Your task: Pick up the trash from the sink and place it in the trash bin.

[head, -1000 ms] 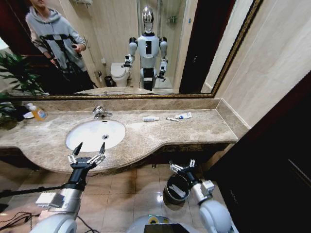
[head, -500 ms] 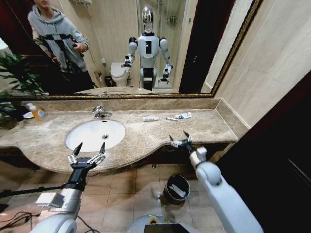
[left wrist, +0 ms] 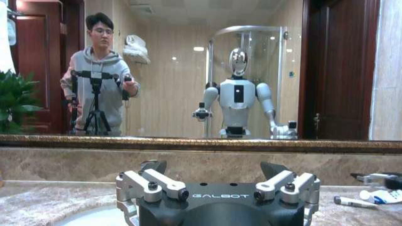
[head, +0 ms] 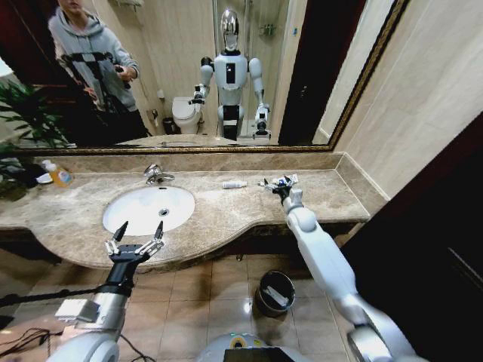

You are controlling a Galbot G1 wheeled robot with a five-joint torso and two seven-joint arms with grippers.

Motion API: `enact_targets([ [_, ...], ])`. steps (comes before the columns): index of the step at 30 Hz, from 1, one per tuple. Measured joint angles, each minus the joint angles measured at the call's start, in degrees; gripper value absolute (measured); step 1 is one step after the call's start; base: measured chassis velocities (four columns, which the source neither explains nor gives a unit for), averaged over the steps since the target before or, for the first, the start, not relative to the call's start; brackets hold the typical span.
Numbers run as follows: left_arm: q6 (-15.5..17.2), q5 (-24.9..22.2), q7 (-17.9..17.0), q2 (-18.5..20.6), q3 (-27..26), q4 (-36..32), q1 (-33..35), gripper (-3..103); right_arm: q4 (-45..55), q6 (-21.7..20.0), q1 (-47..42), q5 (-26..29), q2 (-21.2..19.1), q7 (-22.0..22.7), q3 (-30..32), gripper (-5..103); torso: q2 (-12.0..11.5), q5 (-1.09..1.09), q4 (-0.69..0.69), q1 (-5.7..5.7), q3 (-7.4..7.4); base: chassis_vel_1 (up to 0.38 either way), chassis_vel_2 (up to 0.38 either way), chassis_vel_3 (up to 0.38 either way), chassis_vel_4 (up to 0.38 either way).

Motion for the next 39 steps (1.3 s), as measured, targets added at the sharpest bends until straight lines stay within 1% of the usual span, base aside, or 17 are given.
enact_targets([
  [1,0.0,0.0,0.0,0.0,0.0,0.0,0.0,100,0.0,0.0,0.0,0.0,0.0,0.0,0.0,100,0.0,0.0,0.0,0.0,0.0,0.0,0.0,0.0,0.0],
  [4,0.0,0.0,0.0,0.0,0.0,0.0,0.0,100,-4.8,0.0,2.5,0.6,2.3,-0.1,0.2,100,0.0,-0.01,0.01,0.0,0.0,0.0,0.0,0.0,0.0],
  [7,0.0,0.0,0.0,0.0,0.0,0.0,0.0,100,-5.9,0.2,2.7,0.4,2.8,-0.2,0.7,100,0.0,0.0,0.01,0.0,0.0,0.0,0.0,0.0,0.0],
  [12,0.0,0.0,0.0,0.0,0.0,0.0,0.0,100,-7.4,1.2,1.7,-1.5,2.2,0.1,2.8,100,0.0,0.0,-0.01,-0.01,-0.01,0.0,0.0,0.0,0.0],
  [18,0.0,0.0,0.0,0.0,0.0,0.0,0.0,100,-9.5,2.4,1.6,-2.7,2.0,0.4,3.5,100,0.0,0.0,-0.02,-0.01,-0.01,0.0,0.0,0.0,0.0],
  [23,0.0,0.0,0.0,0.0,0.0,0.0,0.0,100,-12.0,3.4,2.9,-3.3,3.3,0.4,3.2,100,0.0,0.0,-0.01,-0.01,-0.01,0.0,0.0,0.0,0.0],
  [26,0.0,0.0,0.0,0.0,0.0,0.0,0.0,100,-15.0,4.7,4.9,-3.9,4.8,0.2,3.0,100,0.0,0.0,0.0,-0.01,-0.01,0.0,0.0,0.0,0.0],
  [29,0.0,0.0,0.0,0.0,0.0,0.0,0.0,100,-17.1,5.6,6.3,-4.0,5.3,0.0,3.0,100,0.0,0.0,0.0,-0.01,-0.01,0.0,0.0,0.0,0.0],
  [37,0.0,0.0,0.0,0.0,0.0,0.0,0.0,100,-21.0,6.6,8.4,-4.0,5.5,-0.3,3.0,100,0.0,0.0,0.0,-0.01,-0.01,0.0,0.0,0.0,0.0],
  [38,0.0,0.0,0.0,0.0,0.0,0.0,0.0,100,-21.4,6.7,8.6,-4.0,5.5,-0.3,3.0,103,0.0,0.0,0.0,-0.01,-0.01,0.0,0.0,0.0,0.0],
  [39,0.0,0.0,0.0,0.0,0.0,0.0,0.0,100,-22.1,6.7,8.9,-3.9,5.6,-0.3,3.1,101,0.0,0.0,0.0,-0.01,-0.01,0.0,0.0,0.0,0.0],
])
